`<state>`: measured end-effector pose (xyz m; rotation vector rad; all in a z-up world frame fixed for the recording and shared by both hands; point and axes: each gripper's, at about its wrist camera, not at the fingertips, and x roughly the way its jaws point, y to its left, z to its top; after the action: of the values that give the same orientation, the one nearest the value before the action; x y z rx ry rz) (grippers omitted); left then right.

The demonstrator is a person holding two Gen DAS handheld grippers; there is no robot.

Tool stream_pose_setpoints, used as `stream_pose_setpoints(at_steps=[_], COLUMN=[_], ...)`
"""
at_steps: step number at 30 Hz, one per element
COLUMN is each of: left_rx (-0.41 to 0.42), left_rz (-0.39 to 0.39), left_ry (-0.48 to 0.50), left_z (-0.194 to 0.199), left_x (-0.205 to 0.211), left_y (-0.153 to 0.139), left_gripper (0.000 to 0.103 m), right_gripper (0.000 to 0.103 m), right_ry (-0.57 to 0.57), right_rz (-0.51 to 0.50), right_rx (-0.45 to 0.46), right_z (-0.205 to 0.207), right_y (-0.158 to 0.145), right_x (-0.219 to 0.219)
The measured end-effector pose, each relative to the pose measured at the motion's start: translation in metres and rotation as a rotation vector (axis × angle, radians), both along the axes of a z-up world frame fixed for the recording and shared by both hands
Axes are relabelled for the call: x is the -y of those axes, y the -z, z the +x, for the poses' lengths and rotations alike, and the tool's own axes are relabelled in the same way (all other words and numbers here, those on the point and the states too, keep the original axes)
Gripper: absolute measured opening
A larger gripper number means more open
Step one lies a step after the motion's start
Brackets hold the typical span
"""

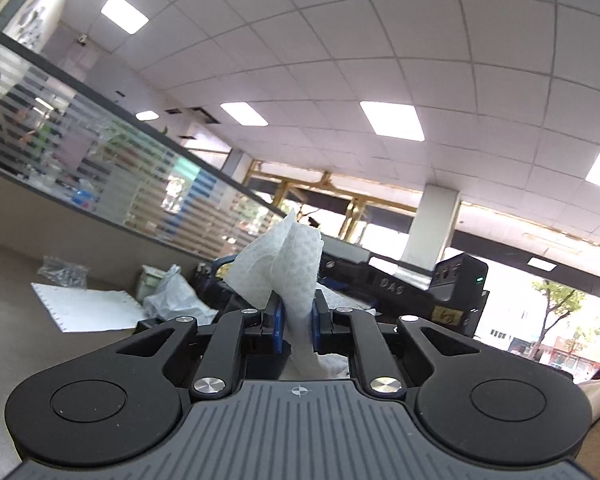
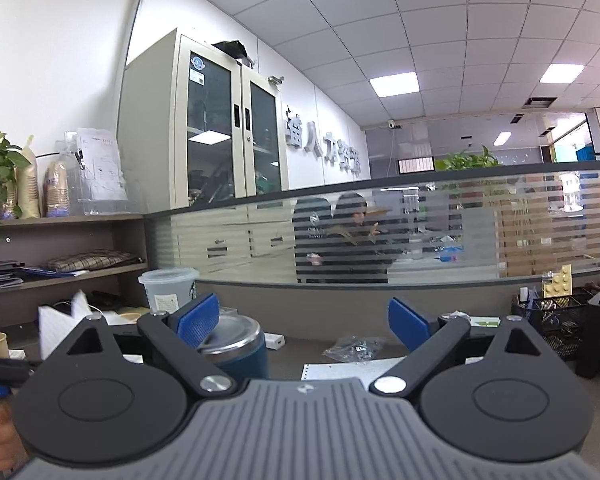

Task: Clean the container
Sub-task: 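Set the blue bottle on the desk and open the right gripper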

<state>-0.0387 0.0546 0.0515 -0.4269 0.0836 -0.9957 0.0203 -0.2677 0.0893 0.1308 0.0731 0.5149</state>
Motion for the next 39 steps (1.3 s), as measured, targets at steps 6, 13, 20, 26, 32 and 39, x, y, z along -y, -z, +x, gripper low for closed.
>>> stream_pose_setpoints(at_steps=[6,13,20,26,32,39], left_rx=[-0.062,-0.106,-0.081,-0.112,-0.134,-0.167], left_rz=[0.073,0.095,0.042,0.032,0.010,0.029], left_ry=[-0.018,-0.067,-0.104,-0.072,-0.063,-0.067], left_z=[0.023,0.038,0.042,0.055,0.059,0.061], left_x=[0.018,0.031,0.023,0.029,0.027,0.026], left_y=[0.004,0.010,0.000,0.001,0.008,0.019], left_gripper=[0.013,0.012,0.011,0.011,0.012,0.012], right_gripper=[0.096,0.096,0.096,0.096,0.096,0.096], right_ry=[-0.011,0.003,-0.010,-0.009,-0.002,-0.006], right_rz=[0.025,0.006,0.028,0.029,0.026,0.035], right_rx=[-0.012,0.010,0.004,0.007,0.012,0.005], right_z=[-0.001,-0.006,-0.006,-0.008,-0.010,-0.009], right_y=[0.003,0.003,0.004,0.004,0.003,0.003], right_x=[0.003,0.002,0.005,0.007,0.007,0.008])
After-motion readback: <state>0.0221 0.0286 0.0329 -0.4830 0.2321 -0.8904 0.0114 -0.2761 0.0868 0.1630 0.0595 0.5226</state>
